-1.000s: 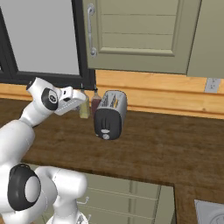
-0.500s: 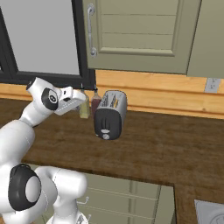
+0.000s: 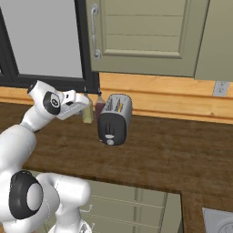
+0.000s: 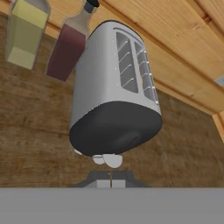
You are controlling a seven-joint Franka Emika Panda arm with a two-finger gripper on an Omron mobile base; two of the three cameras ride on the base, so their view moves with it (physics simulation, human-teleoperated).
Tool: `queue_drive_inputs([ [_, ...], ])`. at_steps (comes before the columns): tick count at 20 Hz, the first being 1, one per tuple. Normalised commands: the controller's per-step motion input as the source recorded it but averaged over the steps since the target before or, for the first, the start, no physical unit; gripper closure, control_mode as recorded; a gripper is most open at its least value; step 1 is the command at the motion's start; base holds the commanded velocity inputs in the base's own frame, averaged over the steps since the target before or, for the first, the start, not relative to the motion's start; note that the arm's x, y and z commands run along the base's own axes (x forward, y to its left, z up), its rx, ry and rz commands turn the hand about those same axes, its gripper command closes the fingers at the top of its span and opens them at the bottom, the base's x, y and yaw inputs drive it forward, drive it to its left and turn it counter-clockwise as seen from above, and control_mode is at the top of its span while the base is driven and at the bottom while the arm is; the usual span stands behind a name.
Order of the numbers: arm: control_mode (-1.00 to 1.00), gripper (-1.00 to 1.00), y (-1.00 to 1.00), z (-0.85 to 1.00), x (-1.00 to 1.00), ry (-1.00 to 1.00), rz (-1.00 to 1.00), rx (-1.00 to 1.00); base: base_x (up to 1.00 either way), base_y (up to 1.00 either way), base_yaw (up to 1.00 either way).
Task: Start the toaster. Once the lever pops up, take the bread to the plate on the dining counter.
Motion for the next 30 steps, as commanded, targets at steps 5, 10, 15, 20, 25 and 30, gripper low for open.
queue_drive_inputs([
  [5, -1.00, 1.00, 0.00, 0.00, 0.00, 0.00, 0.00, 0.00, 0.00, 0.00, 0.00],
  [10, -1.00, 1.00, 0.00, 0.00, 0.00, 0.00, 0.00, 0.00, 0.00, 0.00, 0.00],
  [15, -1.00, 1.00, 0.00, 0.00, 0.00, 0.00, 0.00, 0.00, 0.00, 0.00, 0.00],
  [20, -1.00, 1.00, 0.00, 0.00, 0.00, 0.00, 0.00, 0.00, 0.00, 0.00, 0.00],
  [25, -1.00, 1.00, 0.00, 0.00, 0.00, 0.00, 0.00, 0.00, 0.00, 0.00, 0.00],
  [30, -1.00, 1.00, 0.00, 0.00, 0.00, 0.00, 0.00, 0.00, 0.00, 0.00, 0.00],
])
